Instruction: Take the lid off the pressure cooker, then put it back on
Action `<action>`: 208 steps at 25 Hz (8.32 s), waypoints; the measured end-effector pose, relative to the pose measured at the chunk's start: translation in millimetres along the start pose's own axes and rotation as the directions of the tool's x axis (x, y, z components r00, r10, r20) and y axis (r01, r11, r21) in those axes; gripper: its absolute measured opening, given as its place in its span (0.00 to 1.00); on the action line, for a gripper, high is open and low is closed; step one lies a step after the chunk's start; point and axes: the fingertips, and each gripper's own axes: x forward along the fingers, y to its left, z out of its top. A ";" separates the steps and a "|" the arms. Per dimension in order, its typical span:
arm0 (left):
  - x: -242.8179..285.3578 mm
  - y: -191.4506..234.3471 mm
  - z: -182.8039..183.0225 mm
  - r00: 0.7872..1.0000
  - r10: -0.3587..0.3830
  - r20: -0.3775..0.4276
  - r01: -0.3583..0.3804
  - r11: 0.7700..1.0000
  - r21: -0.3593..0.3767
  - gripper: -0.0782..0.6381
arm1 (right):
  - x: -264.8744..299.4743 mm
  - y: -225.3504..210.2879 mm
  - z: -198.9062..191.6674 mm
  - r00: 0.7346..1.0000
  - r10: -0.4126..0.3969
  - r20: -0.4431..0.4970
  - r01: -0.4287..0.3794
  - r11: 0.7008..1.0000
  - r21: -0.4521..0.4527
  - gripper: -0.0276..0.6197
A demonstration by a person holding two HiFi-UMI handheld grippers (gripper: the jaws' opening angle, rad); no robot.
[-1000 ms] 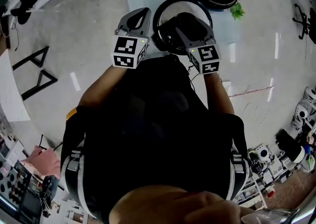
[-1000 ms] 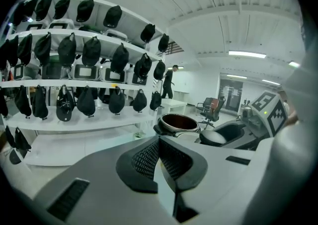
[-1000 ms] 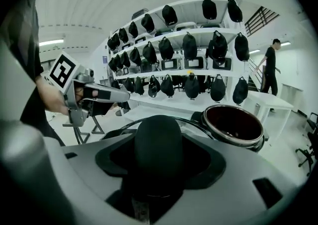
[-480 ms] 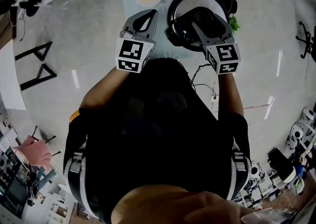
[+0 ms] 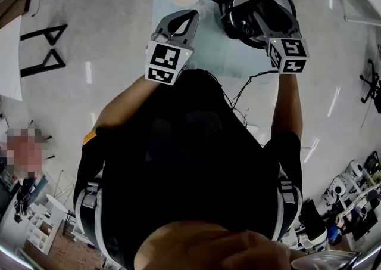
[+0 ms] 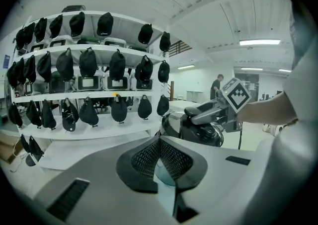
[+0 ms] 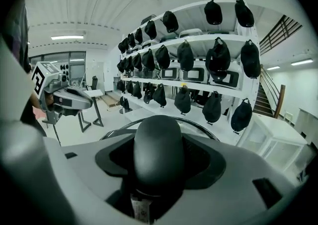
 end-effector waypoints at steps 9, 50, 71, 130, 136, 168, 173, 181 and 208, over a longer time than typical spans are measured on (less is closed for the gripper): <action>6.4 18.6 -12.8 0.997 0.066 -0.029 -0.066 0.998 -0.018 0.12 | 47.1 -8.2 -2.8 0.991 0.130 -0.027 -0.131 0.991 -0.032 0.49; 19.0 1.1 -13.8 0.997 0.054 -0.046 -0.054 0.999 -0.002 0.12 | 65.8 9.4 -19.7 0.930 0.347 -0.123 -0.361 0.925 -0.119 0.49; 16.4 -13.4 -18.5 0.999 0.011 -0.049 -0.010 1.000 0.018 0.12 | 65.9 4.3 -21.2 0.937 0.339 -0.082 -0.346 0.931 -0.111 0.49; -15.0 -30.4 -22.6 1.000 0.015 -0.006 -0.015 1.000 0.007 0.12 | 58.3 -13.7 -35.6 0.996 0.027 -0.085 -0.023 0.999 0.045 0.51; -26.5 -22.0 -16.0 1.000 -0.006 0.017 0.006 1.000 0.014 0.12 | 43.6 -12.3 -28.5 0.996 -0.010 -0.085 0.018 0.995 0.094 0.54; -169.5 31.6 -87.2 0.894 -0.447 0.024 0.438 0.884 0.165 0.12 | -50.7 313.4 -5.0 0.862 -0.507 0.010 0.441 0.757 0.482 0.08; -195.6 26.4 -94.7 0.874 -0.486 0.013 0.476 0.862 0.176 0.12 | -66.2 343.7 -5.0 0.844 -0.536 0.012 0.458 0.732 0.504 0.07; -220.4 8.6 -98.3 0.854 -0.520 0.027 0.508 0.843 0.177 0.12 | -91.2 373.3 -0.2 0.820 -0.572 0.020 0.481 0.707 0.518 0.07; -245.2 -3.3 -96.7 0.839 -0.541 0.056 0.517 0.824 0.231 0.12 | -110.4 402.6 3.3 0.793 -0.609 0.031 0.517 0.698 0.495 0.07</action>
